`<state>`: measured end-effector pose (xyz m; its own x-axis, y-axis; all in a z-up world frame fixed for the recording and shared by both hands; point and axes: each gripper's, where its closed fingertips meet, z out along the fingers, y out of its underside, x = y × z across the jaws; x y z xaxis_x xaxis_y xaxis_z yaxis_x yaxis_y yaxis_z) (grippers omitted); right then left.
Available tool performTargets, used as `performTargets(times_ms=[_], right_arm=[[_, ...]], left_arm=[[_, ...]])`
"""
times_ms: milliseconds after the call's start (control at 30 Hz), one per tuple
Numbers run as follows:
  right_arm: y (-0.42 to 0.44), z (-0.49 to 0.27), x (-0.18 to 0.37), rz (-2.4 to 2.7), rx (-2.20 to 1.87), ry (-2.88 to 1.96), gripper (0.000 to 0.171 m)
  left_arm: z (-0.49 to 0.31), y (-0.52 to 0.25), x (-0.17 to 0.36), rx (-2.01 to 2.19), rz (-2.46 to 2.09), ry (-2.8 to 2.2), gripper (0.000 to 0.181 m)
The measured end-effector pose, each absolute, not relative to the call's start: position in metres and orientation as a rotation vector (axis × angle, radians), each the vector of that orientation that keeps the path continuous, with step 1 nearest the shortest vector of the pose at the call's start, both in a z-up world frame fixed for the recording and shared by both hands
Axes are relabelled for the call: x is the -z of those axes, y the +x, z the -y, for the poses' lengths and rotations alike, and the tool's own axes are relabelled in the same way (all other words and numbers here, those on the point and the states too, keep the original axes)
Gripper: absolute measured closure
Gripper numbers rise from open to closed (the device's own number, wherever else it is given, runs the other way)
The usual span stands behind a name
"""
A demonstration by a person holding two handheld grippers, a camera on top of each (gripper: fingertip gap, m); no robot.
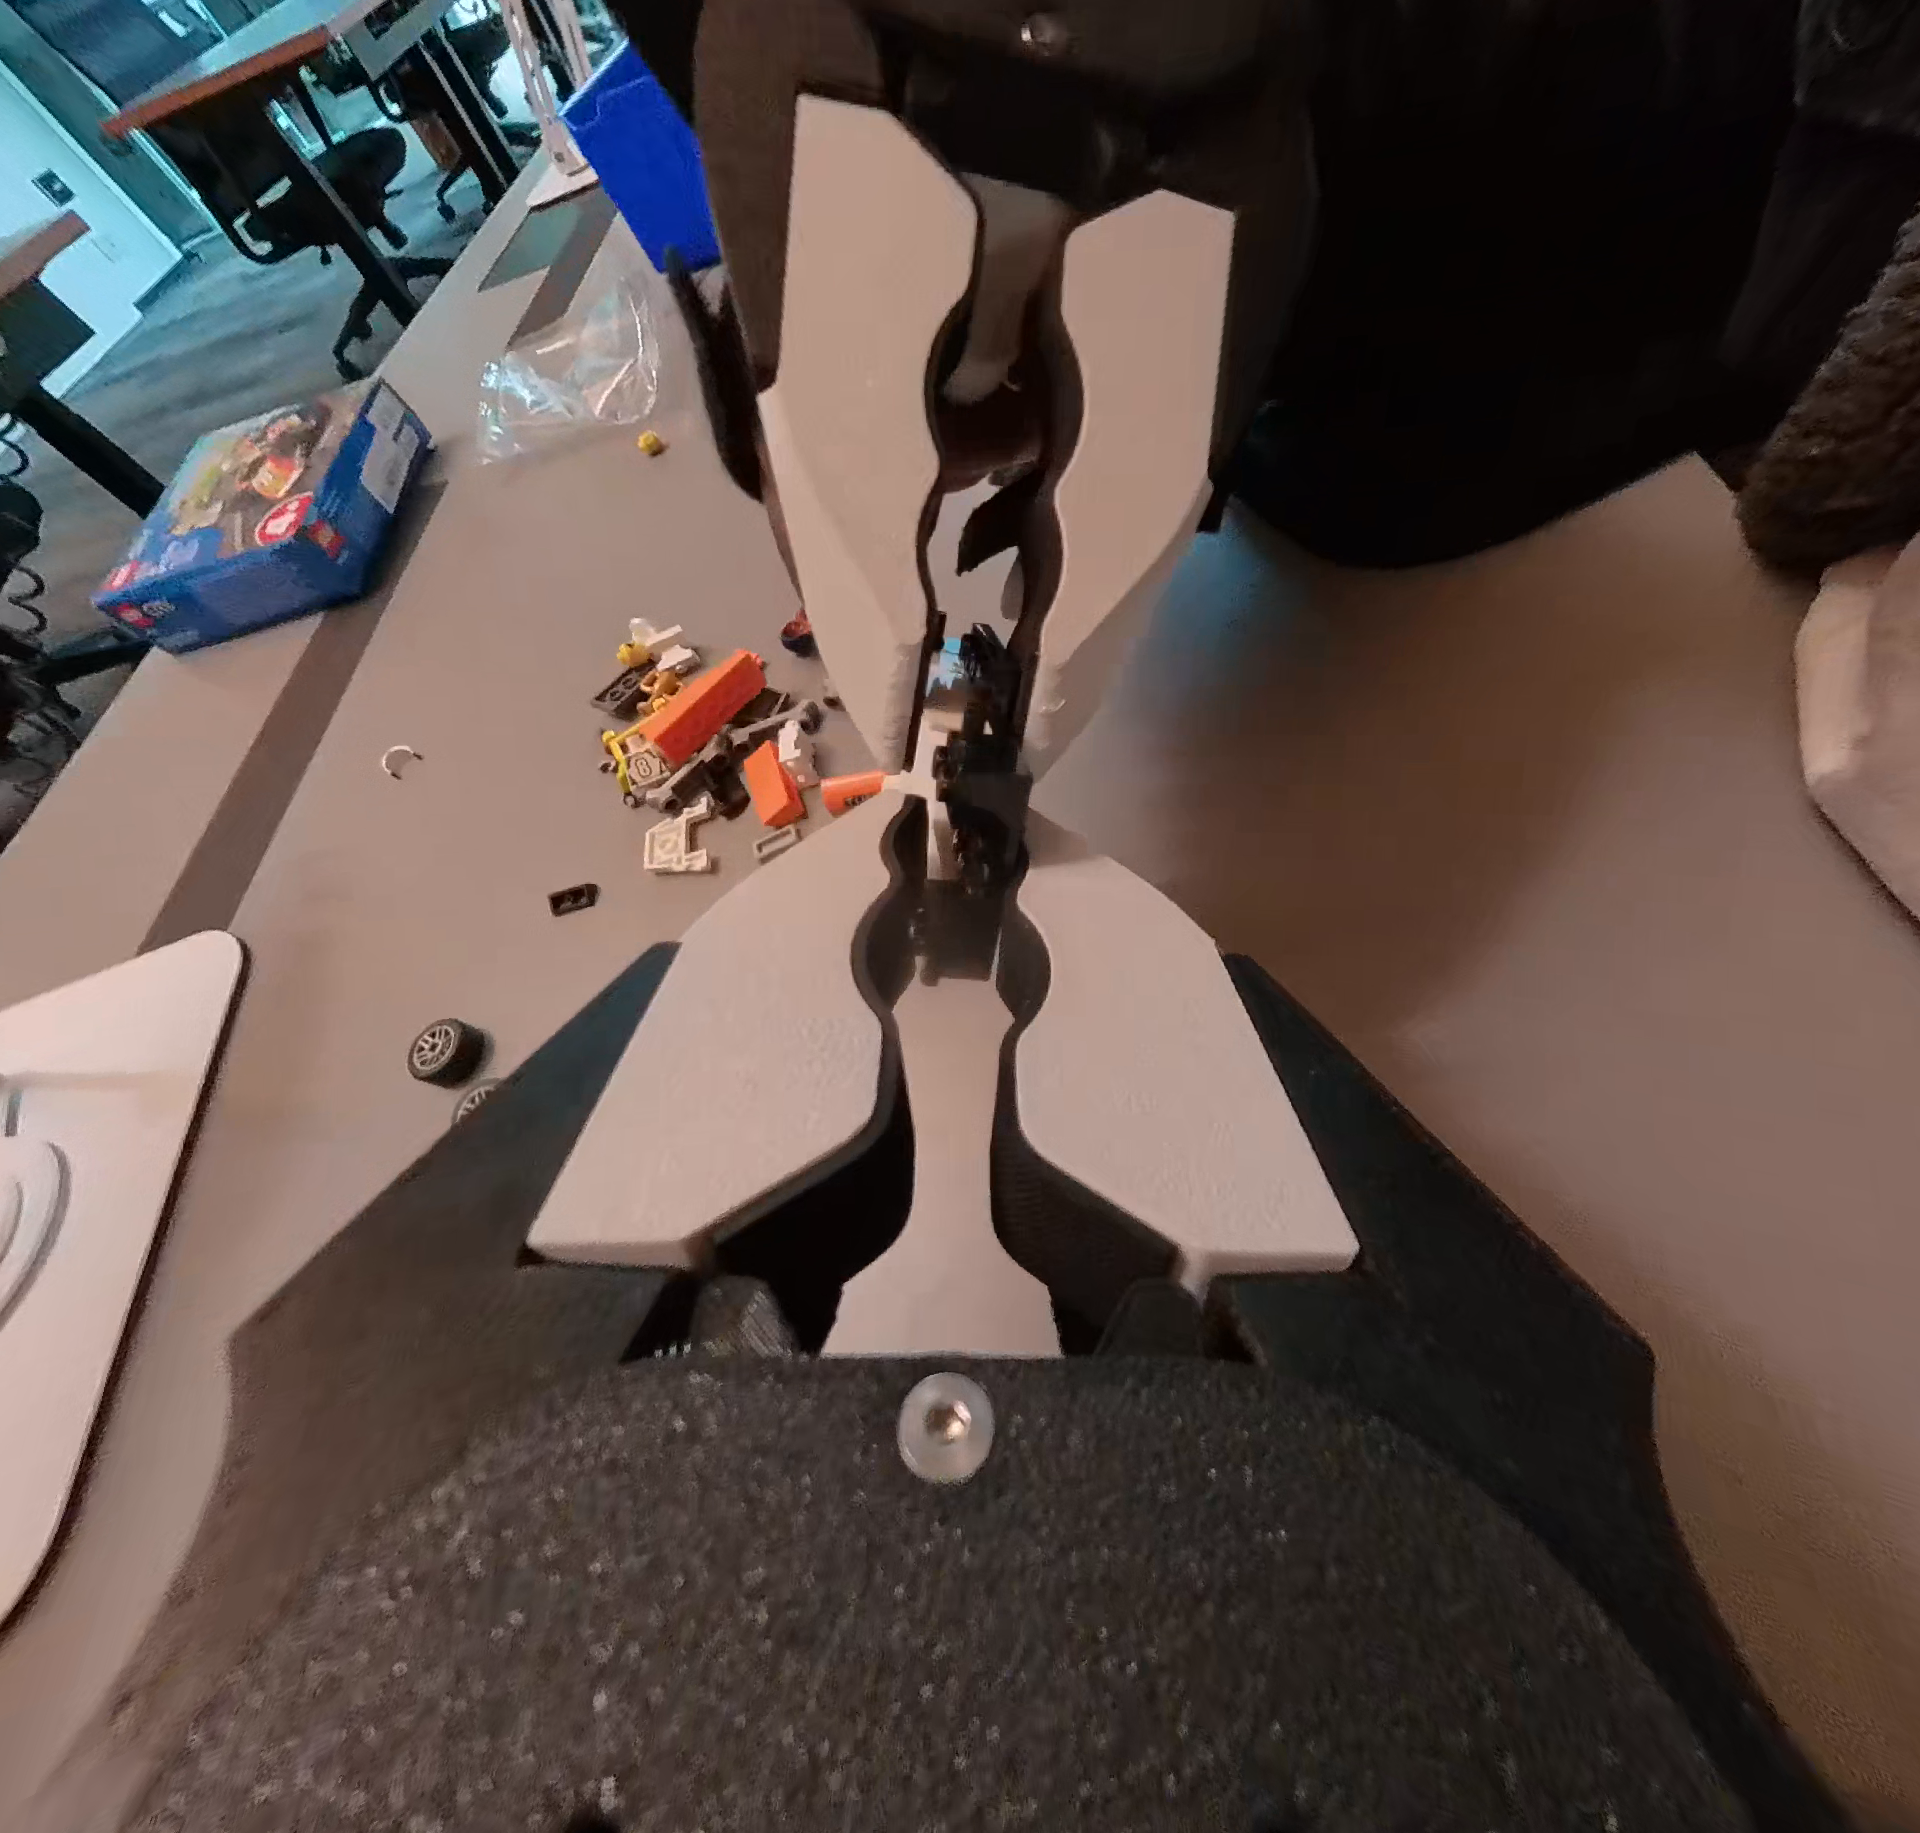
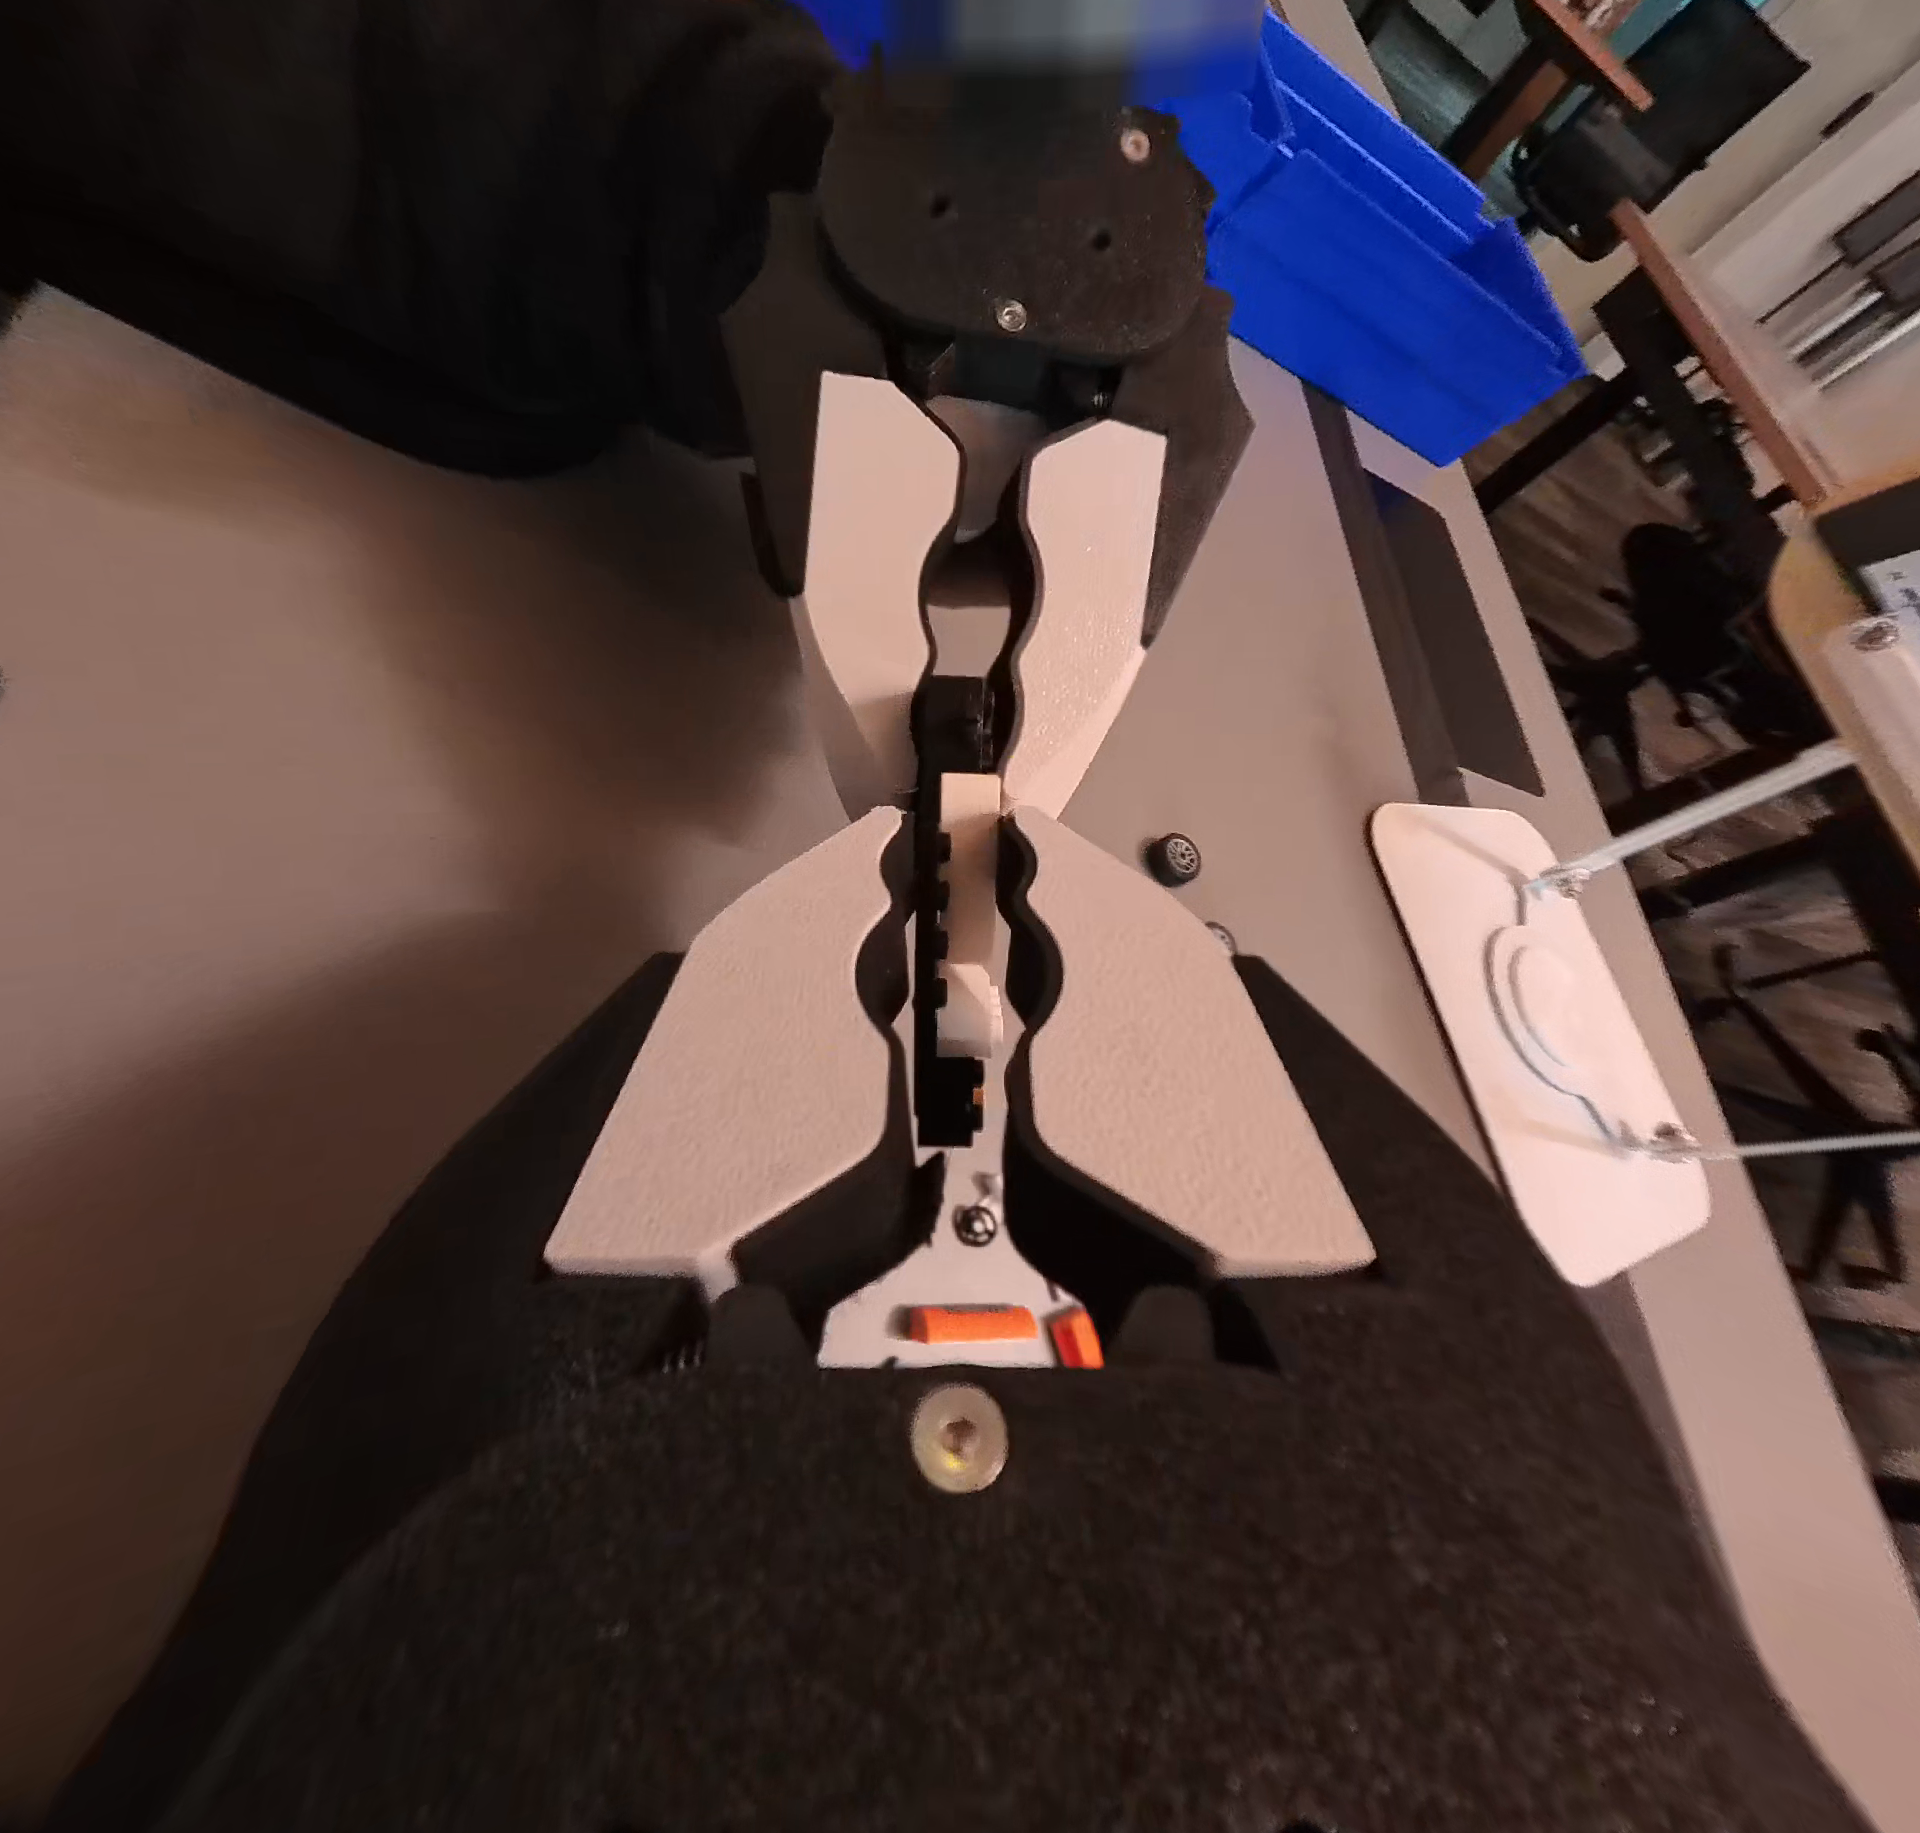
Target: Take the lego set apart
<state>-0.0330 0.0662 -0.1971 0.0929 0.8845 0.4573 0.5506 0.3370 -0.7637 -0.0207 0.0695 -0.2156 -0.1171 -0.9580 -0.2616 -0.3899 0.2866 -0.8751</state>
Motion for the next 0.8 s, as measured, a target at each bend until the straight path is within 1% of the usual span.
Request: performTargets(times_ms=[267,467,500,533,600,667,733,800], right_arm=[[-0.034,-0.074,0.194,1.573,-0.217,-1.237,0.157],[-0.033,-0.072,0.192,1.597,-0.161,-1.146,0.156],[-0.033,-0.07,0.194,1.614,-0.181,-1.149,0.156],[-0.032,-0.068,0.197,1.627,-0.199,-1.158,0.156],[-0.024,-0.075,0.2,1.621,-0.191,-1.196,0.157],[-0.018,-0.078,0.198,1.594,-0.234,-1.223,0.157],[-0.017,-0.081,0.196,1.584,-0.188,-1.201,0.157],[-0.019,-0.084,0.194,1.577,-0.094,-1.145,0.157]], left_arm=[[-0.078,-0.022,0.211,0.823,-1.609,-1.278,0.168],[-0.07,-0.02,0.207,1.013,-1.543,-1.315,0.162],[-0.069,-0.02,0.211,1.034,-1.554,-1.337,0.159],[-0.071,-0.022,0.214,1.04,-1.552,-1.368,0.145],[-0.078,-0.029,0.211,1.1,-1.503,-1.415,0.139],[-0.086,-0.034,0.203,1.147,-1.429,-1.432,0.139],[-0.093,-0.036,0.198,1.238,-1.343,-1.475,0.145],[-0.098,-0.036,0.192,1.43,-1.219,-1.538,0.147]])
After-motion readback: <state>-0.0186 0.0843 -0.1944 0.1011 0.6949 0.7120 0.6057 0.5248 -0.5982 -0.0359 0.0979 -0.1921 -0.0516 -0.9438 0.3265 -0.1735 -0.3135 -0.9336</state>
